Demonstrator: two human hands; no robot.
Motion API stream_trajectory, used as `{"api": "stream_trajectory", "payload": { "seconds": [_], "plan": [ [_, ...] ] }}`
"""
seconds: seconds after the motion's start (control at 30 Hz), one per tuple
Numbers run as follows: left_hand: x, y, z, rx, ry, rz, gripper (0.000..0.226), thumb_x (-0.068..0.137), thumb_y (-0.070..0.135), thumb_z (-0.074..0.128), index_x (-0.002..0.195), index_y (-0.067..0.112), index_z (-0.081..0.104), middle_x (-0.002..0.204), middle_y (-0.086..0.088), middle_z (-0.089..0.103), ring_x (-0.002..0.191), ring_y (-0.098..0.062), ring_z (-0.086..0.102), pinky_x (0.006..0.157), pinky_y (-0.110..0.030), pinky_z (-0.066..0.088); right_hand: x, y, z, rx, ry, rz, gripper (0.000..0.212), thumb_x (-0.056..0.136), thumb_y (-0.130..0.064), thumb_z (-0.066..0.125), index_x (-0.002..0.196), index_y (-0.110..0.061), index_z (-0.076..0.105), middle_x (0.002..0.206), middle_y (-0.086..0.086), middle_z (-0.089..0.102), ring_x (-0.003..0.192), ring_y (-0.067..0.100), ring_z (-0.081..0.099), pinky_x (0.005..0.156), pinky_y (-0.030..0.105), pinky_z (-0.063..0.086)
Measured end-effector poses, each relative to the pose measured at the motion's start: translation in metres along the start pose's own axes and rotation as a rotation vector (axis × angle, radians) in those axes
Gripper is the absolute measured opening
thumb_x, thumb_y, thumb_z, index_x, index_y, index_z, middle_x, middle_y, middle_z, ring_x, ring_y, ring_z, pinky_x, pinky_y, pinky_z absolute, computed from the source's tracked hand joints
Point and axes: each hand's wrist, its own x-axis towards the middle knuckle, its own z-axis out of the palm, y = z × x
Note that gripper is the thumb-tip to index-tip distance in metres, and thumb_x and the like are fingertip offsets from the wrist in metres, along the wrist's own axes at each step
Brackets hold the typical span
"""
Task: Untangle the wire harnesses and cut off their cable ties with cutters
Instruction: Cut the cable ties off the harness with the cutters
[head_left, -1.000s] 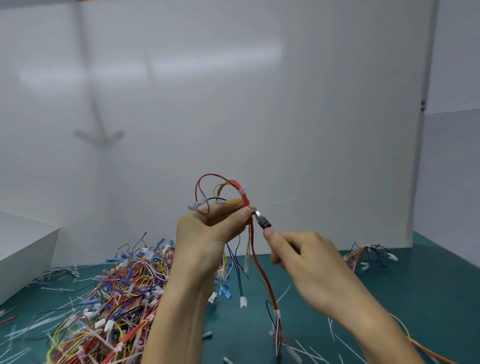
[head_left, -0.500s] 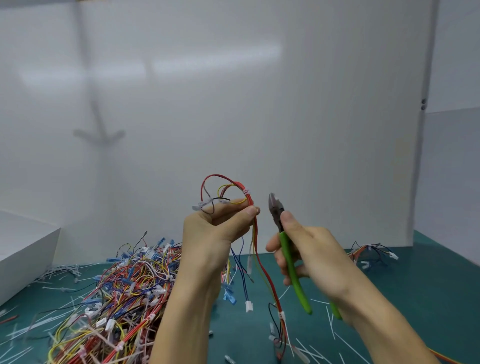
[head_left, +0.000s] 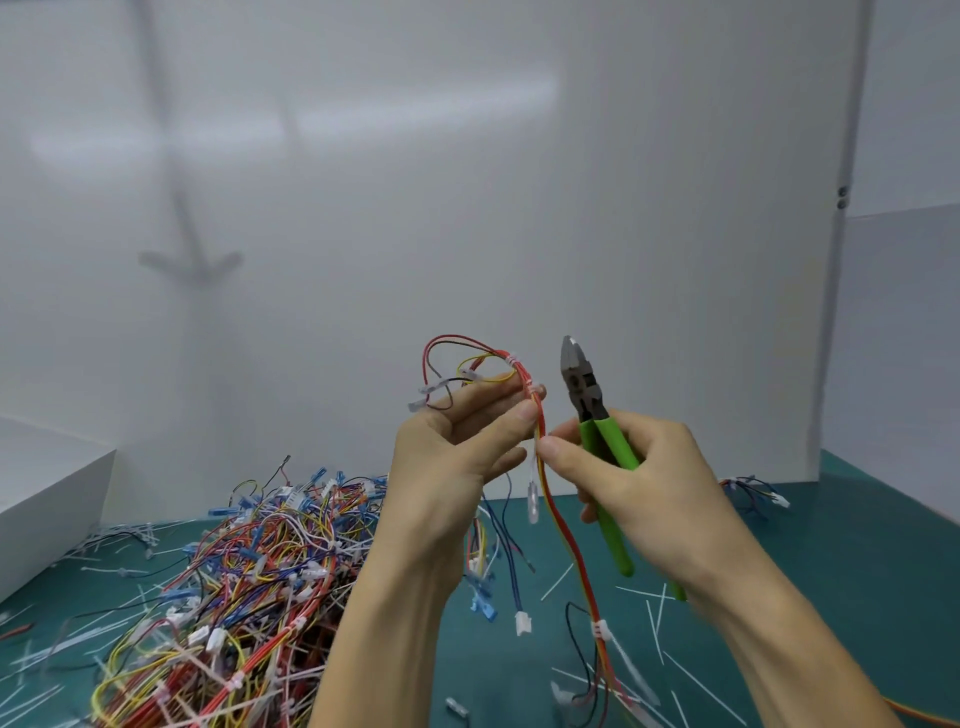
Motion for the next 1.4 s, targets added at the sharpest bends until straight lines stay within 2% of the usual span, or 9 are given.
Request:
{"api": "stream_trajectory", "payload": {
  "seconds": [0.2, 0.4, 0.53, 0.67, 0.83, 0.93, 1.13, 1.3, 1.4],
  "plan": [
    [-0.003, 0.000, 0.002, 0.064, -0.187, -0.023, 0.037, 0.095, 0.012, 0.061, 0.130, 0.025, 0.062, 0.118, 0.004, 0.072, 0.109, -0.016, 0.069, 0.084, -0.031, 0.059, 0.000, 0.000, 0.001, -0.009, 0.044, -0.068, 0.014, 0.084, -0.034, 0.073, 0.079, -0.021, 0.070, 0.065, 0.012, 0.060, 0.055, 0.016, 0.047, 0.056, 0.043, 0.046],
    [-0.007, -0.004, -0.001, 0.376, -0.463, -0.198, 0.030, 0.096, 0.033, 0.061, 0.120, 0.016, 0.067, 0.116, 0.000, 0.072, 0.103, -0.018, 0.071, 0.086, -0.035, 0.060, 0.007, 0.013, -0.004, 0.035, 0.198, -0.035, 0.010, 0.086, -0.022, 0.074, 0.078, -0.021, 0.069, 0.066, 0.012, 0.066, 0.064, 0.032, 0.062, 0.067, 0.052, 0.057],
    [-0.009, -0.011, -0.001, 0.416, -0.618, -0.257, 0.044, 0.086, 0.005, 0.073, 0.127, 0.014, 0.058, 0.111, -0.016, 0.073, 0.094, -0.022, 0.070, 0.097, -0.042, 0.053, 0.009, 0.024, -0.007, 0.011, 0.256, 0.021, 0.013, 0.086, -0.023, 0.074, 0.076, -0.018, 0.068, 0.064, 0.012, 0.064, 0.060, 0.030, 0.060, 0.061, 0.047, 0.054],
    [-0.004, -0.019, 0.003, 0.497, -0.575, -0.224, 0.048, 0.084, -0.002, 0.073, 0.128, 0.009, 0.057, 0.089, -0.014, 0.075, 0.081, -0.015, 0.069, 0.086, -0.030, 0.058, 0.009, 0.028, -0.006, 0.002, 0.275, 0.053, 0.016, 0.086, -0.024, 0.074, 0.075, -0.014, 0.067, 0.065, 0.012, 0.064, 0.066, 0.037, 0.061, 0.066, 0.049, 0.054],
    [-0.002, -0.023, 0.000, 0.585, -0.638, -0.272, 0.023, 0.088, 0.010, 0.073, 0.109, 0.001, 0.069, 0.097, -0.014, 0.075, 0.084, -0.009, 0.067, 0.079, -0.026, 0.056, 0.010, 0.027, -0.004, 0.000, 0.294, 0.053, 0.018, 0.086, -0.024, 0.075, 0.071, -0.018, 0.066, 0.056, -0.007, 0.063, 0.046, 0.003, 0.057, 0.056, 0.031, 0.046],
    [-0.003, -0.023, 0.000, 0.604, -0.673, -0.265, 0.021, 0.090, 0.010, 0.070, 0.107, -0.002, 0.069, 0.105, -0.019, 0.073, 0.087, -0.011, 0.067, 0.077, -0.024, 0.056, 0.009, 0.027, -0.004, 0.029, 0.283, 0.062, 0.014, 0.087, -0.025, 0.074, 0.075, -0.021, 0.067, 0.058, -0.012, 0.066, 0.049, 0.001, 0.061, 0.056, 0.024, 0.047],
    [-0.002, -0.013, -0.009, 0.541, -0.501, -0.149, 0.005, 0.096, 0.007, 0.059, 0.092, 0.006, 0.061, 0.091, -0.017, 0.069, 0.086, -0.022, 0.069, 0.077, -0.042, 0.059, 0.010, 0.023, -0.005, 0.122, 0.215, 0.078, 0.010, 0.091, -0.023, 0.068, 0.082, -0.018, 0.070, 0.063, -0.007, 0.067, 0.060, 0.007, 0.063, 0.056, 0.020, 0.054],
    [0.001, -0.011, -0.018, 0.451, -0.263, -0.108, 0.009, 0.100, 0.009, 0.052, 0.092, 0.007, 0.052, 0.073, 0.001, 0.070, 0.061, -0.010, 0.060, 0.046, -0.022, 0.046, 0.010, 0.023, -0.009, -0.057, 0.043, 0.166, 0.026, 0.088, -0.041, 0.068, 0.082, -0.016, 0.070, 0.065, -0.002, 0.068, 0.066, 0.019, 0.064, 0.073, 0.044, 0.059],
    [0.005, -0.014, -0.020, 0.436, -0.135, -0.104, 0.010, 0.099, 0.011, 0.054, 0.092, 0.005, 0.057, 0.068, 0.003, 0.070, 0.058, -0.012, 0.053, 0.044, -0.021, 0.043, 0.007, 0.022, -0.012, -0.410, -0.156, 0.168, 0.057, 0.081, -0.069, 0.052, 0.080, -0.012, 0.061, 0.074, 0.008, 0.068, 0.063, 0.017, 0.056, 0.066, 0.036, 0.051]
  ]
}}
